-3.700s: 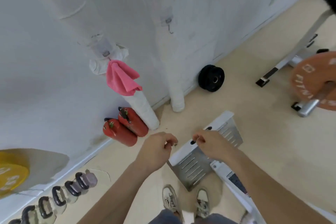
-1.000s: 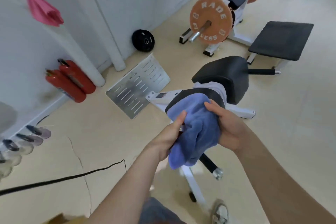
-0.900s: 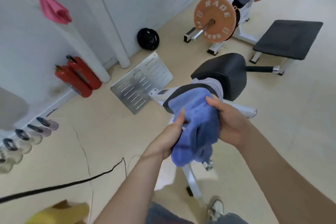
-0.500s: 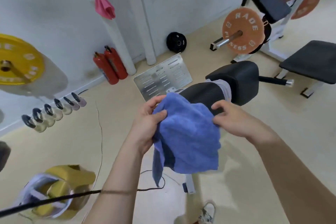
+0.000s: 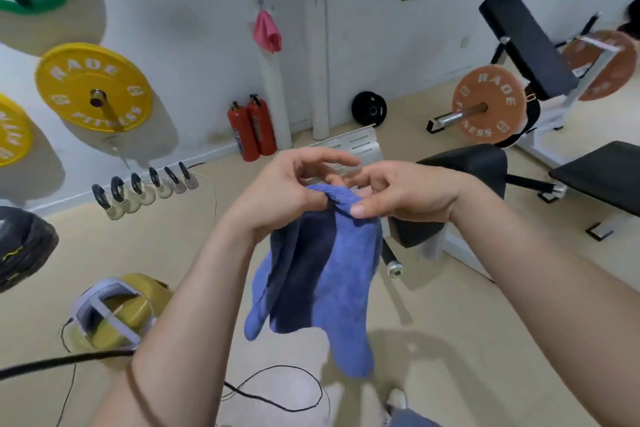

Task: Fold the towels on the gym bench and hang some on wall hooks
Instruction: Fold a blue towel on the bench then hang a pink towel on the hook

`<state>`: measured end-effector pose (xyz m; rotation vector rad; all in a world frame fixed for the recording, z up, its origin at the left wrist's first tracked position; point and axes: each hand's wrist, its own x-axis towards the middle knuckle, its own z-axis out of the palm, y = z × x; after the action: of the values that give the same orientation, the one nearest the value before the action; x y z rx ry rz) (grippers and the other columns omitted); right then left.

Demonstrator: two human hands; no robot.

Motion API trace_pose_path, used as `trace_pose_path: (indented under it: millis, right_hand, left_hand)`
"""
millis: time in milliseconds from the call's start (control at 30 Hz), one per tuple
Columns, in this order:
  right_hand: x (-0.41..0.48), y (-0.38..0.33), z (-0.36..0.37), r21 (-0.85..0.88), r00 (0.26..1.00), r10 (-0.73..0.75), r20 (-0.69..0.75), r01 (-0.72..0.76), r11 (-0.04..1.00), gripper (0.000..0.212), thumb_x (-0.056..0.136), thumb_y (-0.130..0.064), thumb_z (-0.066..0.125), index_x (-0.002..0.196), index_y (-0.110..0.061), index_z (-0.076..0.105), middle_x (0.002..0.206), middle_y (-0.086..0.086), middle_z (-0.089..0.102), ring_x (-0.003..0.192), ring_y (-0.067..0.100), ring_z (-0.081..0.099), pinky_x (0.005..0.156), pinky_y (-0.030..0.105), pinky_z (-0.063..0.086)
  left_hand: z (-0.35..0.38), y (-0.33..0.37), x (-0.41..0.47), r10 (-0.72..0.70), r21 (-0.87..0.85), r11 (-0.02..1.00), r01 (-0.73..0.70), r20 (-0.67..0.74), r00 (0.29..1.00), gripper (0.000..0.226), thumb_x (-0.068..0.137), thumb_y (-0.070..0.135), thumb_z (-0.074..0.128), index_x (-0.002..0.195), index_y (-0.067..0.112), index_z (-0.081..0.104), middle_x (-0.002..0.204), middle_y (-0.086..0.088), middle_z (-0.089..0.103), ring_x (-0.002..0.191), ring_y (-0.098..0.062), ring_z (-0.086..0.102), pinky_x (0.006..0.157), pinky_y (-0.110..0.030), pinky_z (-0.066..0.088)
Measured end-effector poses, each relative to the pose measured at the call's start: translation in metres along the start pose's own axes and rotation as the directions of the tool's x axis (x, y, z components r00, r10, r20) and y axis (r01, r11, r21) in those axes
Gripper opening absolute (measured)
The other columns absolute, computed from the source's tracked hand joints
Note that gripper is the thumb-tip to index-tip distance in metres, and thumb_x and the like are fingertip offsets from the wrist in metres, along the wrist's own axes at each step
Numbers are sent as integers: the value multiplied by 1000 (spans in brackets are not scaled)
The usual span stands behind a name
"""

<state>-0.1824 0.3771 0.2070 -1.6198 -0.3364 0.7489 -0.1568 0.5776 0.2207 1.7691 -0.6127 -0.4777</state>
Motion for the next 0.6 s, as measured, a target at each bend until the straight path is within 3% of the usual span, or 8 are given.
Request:
trace_pose_path:
  millis: [67, 133, 233, 300, 433, 500, 567, 600]
  right_hand:
    - [-4, -1, 0, -10, 996, -35, -81, 35, 999, 33, 82, -13, 66, 113, -3, 65, 108, 16, 64, 102, 22, 59, 101, 38, 40]
    - [-14, -5, -4, 114, 991, -77, -110, 89, 989, 23, 84, -8, 59, 105, -3, 65, 86, 4, 71, 81, 13, 66, 84, 25, 50]
    - [-27, -1, -19, 296, 979, -160, -130, 192, 936, 17, 72, -13, 67, 88, -9, 70, 58, 0, 55, 53, 8, 48, 56, 18, 40]
    - [-32, 7, -30, 326, 970, -225, -93, 243, 914, 27, 61, -21, 79, 84, -10, 70, 67, 7, 52, 57, 14, 39, 57, 22, 31]
    - [-50, 28, -75, 356, 975, -222, -19, 214, 910, 30, 66, -13, 79, 93, -6, 67, 83, 8, 69, 71, 16, 66, 67, 23, 54]
    - [-66, 33, -108, 247, 992, -103, -67, 117, 962, 24, 73, -2, 70, 96, -7, 66, 88, 10, 69, 76, 17, 67, 71, 24, 54]
    - [-83, 42, -147, -156, 986, 36, -160, -61, 986, 19, 80, -7, 69, 97, -14, 69, 93, 7, 72, 83, 16, 66, 77, 25, 53]
    - [-90, 47, -168, -396, 971, 75, -227, -163, 904, 15, 83, -11, 68, 95, -20, 71, 92, 3, 73, 85, 15, 66, 78, 27, 51]
  left_hand:
    - [3, -2, -5, 33, 67, 997, -24, -136, 990, 51, 70, -14, 66, 105, 23, 68, 79, -4, 59, 66, -10, 55, 68, -20, 50]
    - [9, -3, -10, 29, 107, 994, -8, -201, 979, 34, 72, -4, 75, 96, 18, 66, 74, -5, 55, 62, -10, 49, 60, -13, 43]
    - [25, -12, -7, -41, 31, 998, 50, -257, 966, 21, 73, 2, 77, 73, 10, 58, 68, -2, 58, 60, -9, 47, 53, -14, 37]
    - [39, -23, 5, -98, 31, 993, 113, -313, 945, 25, 72, 5, 79, 66, 10, 54, 62, 1, 53, 57, -9, 43, 50, -17, 33]
    - [69, -38, 43, -187, -93, 982, 163, -417, 889, 38, 74, 0, 72, 58, 17, 41, 52, 7, 43, 52, -8, 36, 48, -18, 30]
    - [82, -46, 63, -202, 21, 971, 239, -465, 862, 31, 72, 4, 73, 61, 16, 46, 54, 4, 49, 53, -10, 41, 50, -20, 35]
    - [96, -56, 80, -217, 175, 917, 358, -534, 817, 22, 70, 11, 73, 64, 14, 52, 56, 4, 55, 54, -12, 47, 51, -23, 38]
    - [105, -60, 91, -222, 225, 883, 412, -574, 788, 18, 69, 14, 72, 65, 14, 54, 56, 5, 57, 54, -13, 50, 52, -24, 39]
